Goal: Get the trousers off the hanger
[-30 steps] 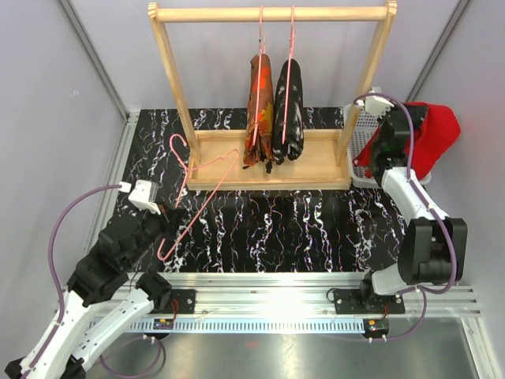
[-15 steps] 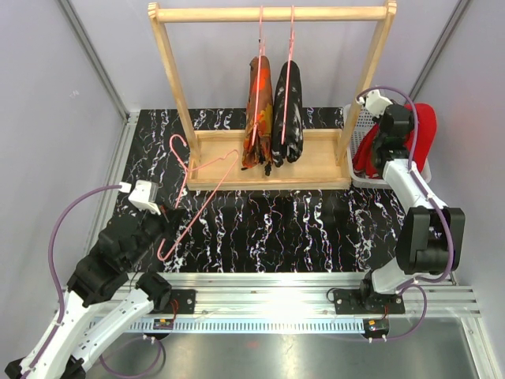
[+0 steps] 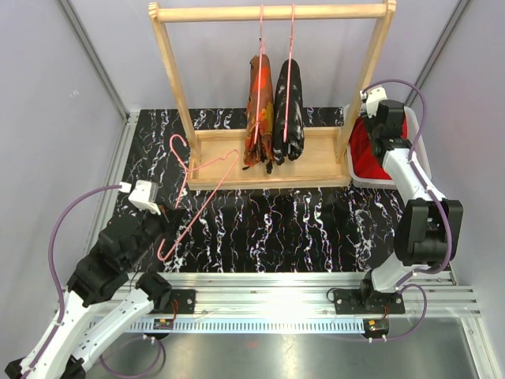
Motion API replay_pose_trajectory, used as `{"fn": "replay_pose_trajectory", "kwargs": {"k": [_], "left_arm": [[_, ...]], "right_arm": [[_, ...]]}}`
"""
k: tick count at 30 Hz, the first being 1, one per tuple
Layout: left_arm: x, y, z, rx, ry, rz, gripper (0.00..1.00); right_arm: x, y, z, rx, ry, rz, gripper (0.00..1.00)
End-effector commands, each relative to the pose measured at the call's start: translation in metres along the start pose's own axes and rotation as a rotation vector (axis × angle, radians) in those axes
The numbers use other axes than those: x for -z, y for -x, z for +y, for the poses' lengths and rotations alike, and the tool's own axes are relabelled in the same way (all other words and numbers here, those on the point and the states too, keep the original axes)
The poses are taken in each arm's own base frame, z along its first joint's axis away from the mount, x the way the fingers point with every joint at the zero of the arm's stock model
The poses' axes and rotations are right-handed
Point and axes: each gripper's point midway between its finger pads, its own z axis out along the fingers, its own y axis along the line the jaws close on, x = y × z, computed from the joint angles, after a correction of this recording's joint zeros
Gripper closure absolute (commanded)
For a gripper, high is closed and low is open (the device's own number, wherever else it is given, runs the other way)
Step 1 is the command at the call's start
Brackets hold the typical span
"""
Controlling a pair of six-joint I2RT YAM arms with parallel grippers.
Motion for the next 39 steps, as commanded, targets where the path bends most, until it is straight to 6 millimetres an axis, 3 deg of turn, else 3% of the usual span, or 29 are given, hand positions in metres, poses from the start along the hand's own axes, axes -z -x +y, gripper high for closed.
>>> {"fn": "replay_pose_trajectory", "kwargs": {"k": [1, 2, 4, 5, 9, 10, 12, 13, 14, 16, 18, 19, 20, 22, 23, 25, 27, 28, 30, 31, 33, 34, 36, 39], "left_arm": [[-0.003, 0.011, -0.007, 0.006, -0.025, -0.035, 1.0], [-0.004, 0.01, -0.007, 0.005, -0.025, -0.032, 1.0], [-0.003, 0.011, -0.007, 0.006, -0.025, -0.036, 1.0], [-0.003, 0.01, -0.007, 0.006, -0.025, -0.035, 1.0], [-0.003, 0.01, -0.007, 0.005, -0.025, -0.035, 1.0], [-0.003, 0.011, -0.007, 0.005, -0.025, -0.035, 1.0], [-0.003, 0.011, -0.007, 0.005, -0.025, -0.036, 1.0], [-0.003, 0.011, -0.007, 0.004, -0.026, -0.034, 1.0], [-0.003, 0.011, -0.007, 0.004, -0.026, -0.034, 1.0], [-0.004, 0.01, -0.007, 0.004, -0.027, -0.031, 1.0], [-0.004, 0.011, -0.007, 0.004, -0.025, -0.032, 1.0], [-0.004, 0.011, -0.007, 0.004, -0.025, -0.032, 1.0], [-0.004, 0.011, -0.007, 0.004, -0.026, -0.033, 1.0], [-0.004, 0.009, -0.007, 0.002, -0.025, -0.028, 1.0], [-0.004, 0.01, -0.007, 0.002, -0.024, -0.029, 1.0], [-0.004, 0.009, -0.007, 0.0, -0.028, -0.027, 1.0], [-0.005, 0.01, -0.008, -0.003, -0.032, -0.027, 1.0], [-0.006, 0.009, -0.008, -0.005, -0.031, -0.021, 1.0], [-0.008, 0.009, -0.009, -0.006, -0.032, -0.015, 1.0], [-0.008, 0.008, -0.009, -0.007, -0.031, -0.013, 1.0], [-0.008, 0.009, -0.009, -0.008, -0.032, -0.015, 1.0], [-0.008, 0.009, -0.009, -0.008, -0.029, -0.016, 1.0], [-0.007, 0.008, -0.008, -0.008, -0.03, -0.014, 1.0], [-0.006, 0.009, -0.009, -0.007, -0.034, -0.02, 1.0]], "right_arm": [[0.01, 0.002, 0.026, -0.224, 0.146, 0.063, 0.44], [0.012, 0.008, 0.023, -0.269, 0.153, 0.054, 0.3], [0.021, 0.011, 0.019, -0.373, 0.162, 0.066, 0.27], [0.023, 0.006, 0.011, -0.417, 0.14, 0.081, 0.11], [0.041, 0.002, -0.017, -0.67, 0.096, 0.092, 0.08], [0.045, 0.0, -0.013, -0.715, 0.144, 0.093, 0.09], [0.052, 0.0, -0.022, -0.833, 0.204, 0.061, 0.09], [0.057, 0.006, -0.009, -0.868, 0.324, 0.042, 0.09], [0.056, 0.004, -0.015, -0.917, 0.355, 0.031, 0.09], [0.056, 0.008, 0.002, -0.958, 0.509, 0.026, 0.07], [0.048, 0.009, 0.002, -1.035, 0.585, -0.008, 0.02], [0.054, 0.015, 0.016, -1.064, 0.716, -0.033, 0.01], [0.054, 0.027, 0.013, -1.11, 0.773, -0.076, 0.01], [0.043, 0.027, 0.015, -1.128, 0.812, -0.079, 0.01], [0.031, 0.012, 0.02, -1.12, 0.762, -0.019, 0.01], [0.009, 0.009, 0.014, -1.054, 0.604, 0.0, 0.01], [-0.008, -0.015, 0.029, -0.901, 0.51, 0.118, 0.0], [-0.018, -0.012, 0.027, -0.836, 0.415, 0.134, 0.01], [-0.036, -0.04, 0.043, -0.761, 0.356, 0.255, 0.01], [-0.046, -0.043, 0.031, -0.734, 0.268, 0.283, 0.01], [-0.056, -0.077, 0.057, -0.637, 0.223, 0.444, 0.01], [-0.062, -0.085, 0.048, -0.592, 0.144, 0.477, 0.01], [-0.067, -0.121, 0.065, -0.515, 0.107, 0.611, 0.01], [-0.071, -0.157, 0.081, -0.467, 0.1, 0.72, 0.01]]}}
